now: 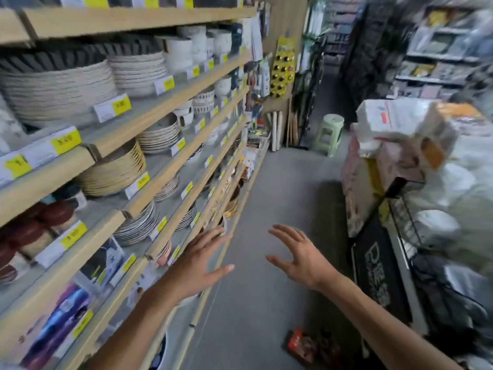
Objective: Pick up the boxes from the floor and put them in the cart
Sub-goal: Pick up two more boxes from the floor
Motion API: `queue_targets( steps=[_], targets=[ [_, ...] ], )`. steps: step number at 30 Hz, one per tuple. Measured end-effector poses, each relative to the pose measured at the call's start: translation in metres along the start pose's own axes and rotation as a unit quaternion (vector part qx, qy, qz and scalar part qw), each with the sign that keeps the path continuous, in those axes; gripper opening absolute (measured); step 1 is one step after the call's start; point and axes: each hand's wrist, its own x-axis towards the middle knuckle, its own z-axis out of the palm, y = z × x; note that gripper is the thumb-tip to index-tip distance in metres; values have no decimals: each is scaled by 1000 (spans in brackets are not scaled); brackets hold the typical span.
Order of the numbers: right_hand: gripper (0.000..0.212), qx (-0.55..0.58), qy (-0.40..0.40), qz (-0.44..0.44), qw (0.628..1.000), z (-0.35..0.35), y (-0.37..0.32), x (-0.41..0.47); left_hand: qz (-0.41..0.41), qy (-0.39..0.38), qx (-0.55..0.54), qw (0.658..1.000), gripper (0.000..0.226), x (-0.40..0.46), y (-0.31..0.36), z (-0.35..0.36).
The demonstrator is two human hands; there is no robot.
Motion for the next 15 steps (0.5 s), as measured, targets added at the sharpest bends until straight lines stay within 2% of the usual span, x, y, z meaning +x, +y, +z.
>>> queue_targets(
  steps=[4,9,15],
  targets=[
    [86,17,51,78,996,-9,17,-1,45,-47,-21,998,74,45,-13,12],
    [70,20,93,190,977,-23,54,-31,89,-115,-54,988,74,100,-12,53],
    [72,25,114,309,944,-32,114,-79,159,-190,-46,968,69,166,16,108]
  ],
)
